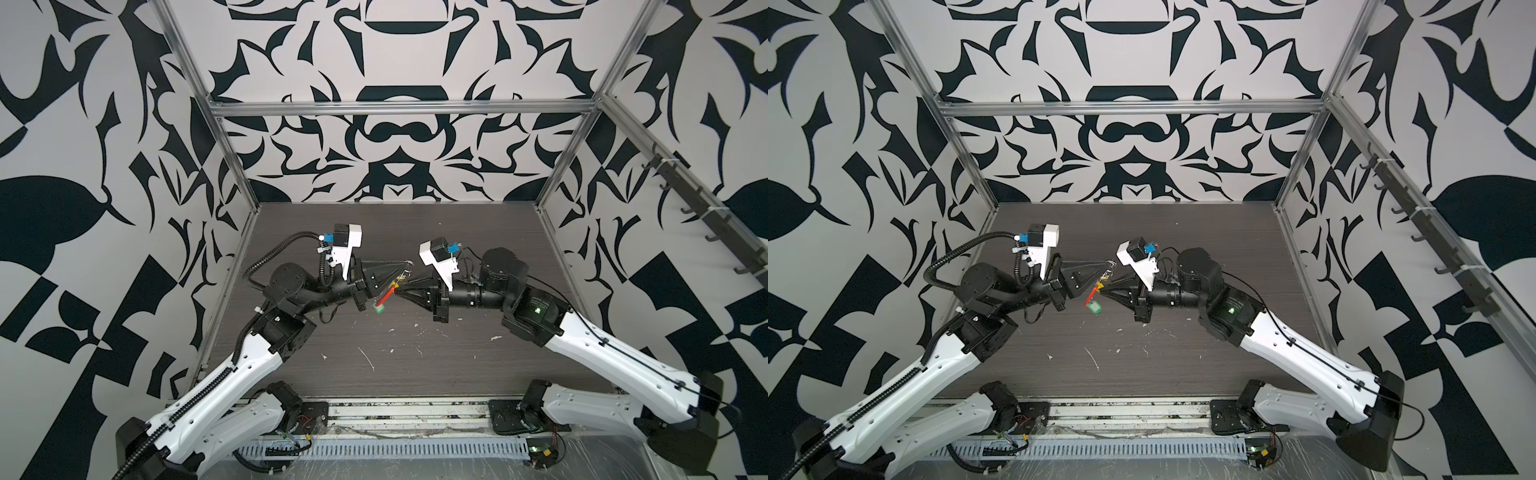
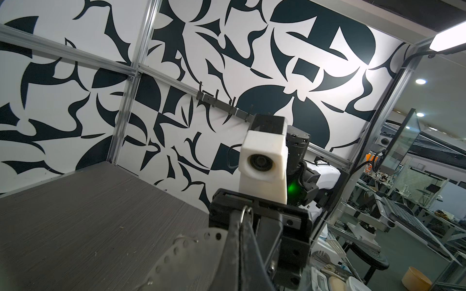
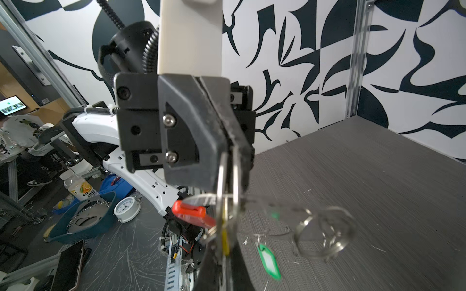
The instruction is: Remove the keys from the keyring
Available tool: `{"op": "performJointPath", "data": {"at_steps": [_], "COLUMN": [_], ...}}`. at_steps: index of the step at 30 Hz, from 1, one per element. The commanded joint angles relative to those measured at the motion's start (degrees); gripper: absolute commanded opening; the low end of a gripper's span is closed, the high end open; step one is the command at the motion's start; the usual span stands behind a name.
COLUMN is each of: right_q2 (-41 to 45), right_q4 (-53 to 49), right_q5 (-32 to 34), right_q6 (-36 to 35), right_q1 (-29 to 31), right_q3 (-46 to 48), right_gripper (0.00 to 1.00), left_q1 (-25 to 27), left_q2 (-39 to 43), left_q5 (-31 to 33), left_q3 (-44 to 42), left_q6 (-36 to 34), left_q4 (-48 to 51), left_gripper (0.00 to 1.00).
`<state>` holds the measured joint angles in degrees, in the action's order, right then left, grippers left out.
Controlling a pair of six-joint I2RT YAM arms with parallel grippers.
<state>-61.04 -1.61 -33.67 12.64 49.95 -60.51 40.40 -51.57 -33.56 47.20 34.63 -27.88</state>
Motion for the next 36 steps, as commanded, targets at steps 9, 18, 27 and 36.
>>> {"op": "performJointPath", "data": {"at_steps": [9,18,27,36], "right_q2": [9.35,6.40,1.45,-1.35], "right_q4": [-5.35,1.74,8.58,11.11], "right_q5": [7.00,1.63,-2.01,-6.99], "right_q6": [-4.74,-1.13,5.51,8.54], "right_q1": [0.42,-2.53,-6.71,-6.84], "right_q3": [-1.20,-5.27,-7.47,-6.87], "right_gripper": [0.51,0.52,0.52,0.42], "left_q1": [0.02,0.03,0.03,0.03], "left_q2": [3.10,2.63,2.88,3.76], "left_q5": [2.97,3.41,4.09,7.30], "left_q3": [-0.34,-0.27,-0.71,-1.55], "left_q6": [-2.73,-2.65,-2.64,-2.64], "left_q4": [1.86,2.30,2.15,2.04], "left_gripper": [0.00,0.00,0.00,0.00]}}
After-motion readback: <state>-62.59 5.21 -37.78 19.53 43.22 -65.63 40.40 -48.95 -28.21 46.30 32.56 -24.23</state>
